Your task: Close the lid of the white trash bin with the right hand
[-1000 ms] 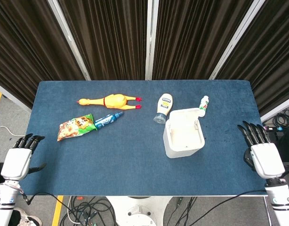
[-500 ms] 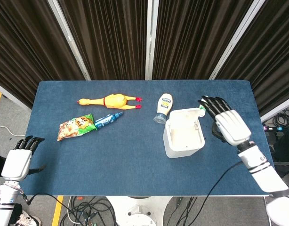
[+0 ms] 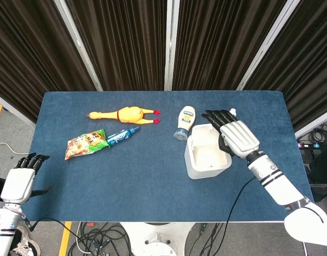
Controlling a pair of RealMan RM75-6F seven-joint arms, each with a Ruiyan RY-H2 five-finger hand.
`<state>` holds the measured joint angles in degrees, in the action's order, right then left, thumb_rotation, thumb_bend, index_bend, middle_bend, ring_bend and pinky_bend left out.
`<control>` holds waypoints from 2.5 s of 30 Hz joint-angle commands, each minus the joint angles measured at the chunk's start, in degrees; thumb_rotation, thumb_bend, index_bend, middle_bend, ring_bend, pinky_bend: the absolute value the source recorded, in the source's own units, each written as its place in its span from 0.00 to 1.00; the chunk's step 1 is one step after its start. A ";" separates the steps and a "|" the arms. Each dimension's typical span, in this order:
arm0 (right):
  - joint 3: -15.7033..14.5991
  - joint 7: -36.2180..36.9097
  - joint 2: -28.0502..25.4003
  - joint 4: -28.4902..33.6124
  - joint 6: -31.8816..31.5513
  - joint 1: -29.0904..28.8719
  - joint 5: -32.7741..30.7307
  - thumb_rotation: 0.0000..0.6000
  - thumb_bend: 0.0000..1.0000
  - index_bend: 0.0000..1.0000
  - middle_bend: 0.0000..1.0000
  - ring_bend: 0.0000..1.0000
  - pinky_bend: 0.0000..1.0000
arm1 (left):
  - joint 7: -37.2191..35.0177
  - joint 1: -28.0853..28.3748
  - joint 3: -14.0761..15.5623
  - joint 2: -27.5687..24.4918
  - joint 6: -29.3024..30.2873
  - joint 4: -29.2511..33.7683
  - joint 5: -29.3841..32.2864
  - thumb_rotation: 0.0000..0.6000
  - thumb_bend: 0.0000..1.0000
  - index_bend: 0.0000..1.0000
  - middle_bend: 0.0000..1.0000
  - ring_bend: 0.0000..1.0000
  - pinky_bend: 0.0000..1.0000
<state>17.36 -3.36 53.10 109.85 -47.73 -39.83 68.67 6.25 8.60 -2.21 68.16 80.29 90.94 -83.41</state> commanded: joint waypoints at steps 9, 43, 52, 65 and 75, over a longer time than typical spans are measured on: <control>-1.51 1.50 -0.69 0.55 0.12 -0.07 0.16 1.00 1.00 0.00 0.17 0.04 0.08 | -1.02 -0.27 -0.12 0.03 0.04 -0.75 0.64 1.00 0.00 0.20 0.20 0.11 0.19; -12.48 9.28 -2.68 2.85 -5.38 7.86 19.66 1.00 1.00 0.01 0.24 0.14 0.20 | -0.56 -0.63 -0.32 -1.16 0.86 0.81 0.60 1.00 0.00 0.20 0.20 0.11 0.19; -13.65 10.67 -1.09 0.96 -5.17 7.74 20.54 1.00 1.00 0.01 0.24 0.14 0.20 | -1.06 -0.80 -0.25 -1.04 0.86 0.41 0.73 1.00 0.00 0.20 0.20 0.11 0.19; -14.08 11.99 -0.58 0.39 -7.38 8.15 21.83 1.00 1.00 0.01 0.24 0.14 0.21 | -1.27 -0.84 -0.35 -1.00 0.94 0.22 0.77 1.00 0.00 0.20 0.20 0.11 0.19; -15.01 5.70 -1.79 -3.82 -25.97 18.60 24.96 1.00 1.00 0.00 0.16 0.07 0.10 | -1.61 -1.40 -0.11 -1.09 1.67 0.41 0.53 1.00 0.00 0.20 0.20 0.11 0.19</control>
<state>3.33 5.93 51.52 108.33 -68.32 -25.88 93.36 4.67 7.31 -2.38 67.05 81.85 91.30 -82.83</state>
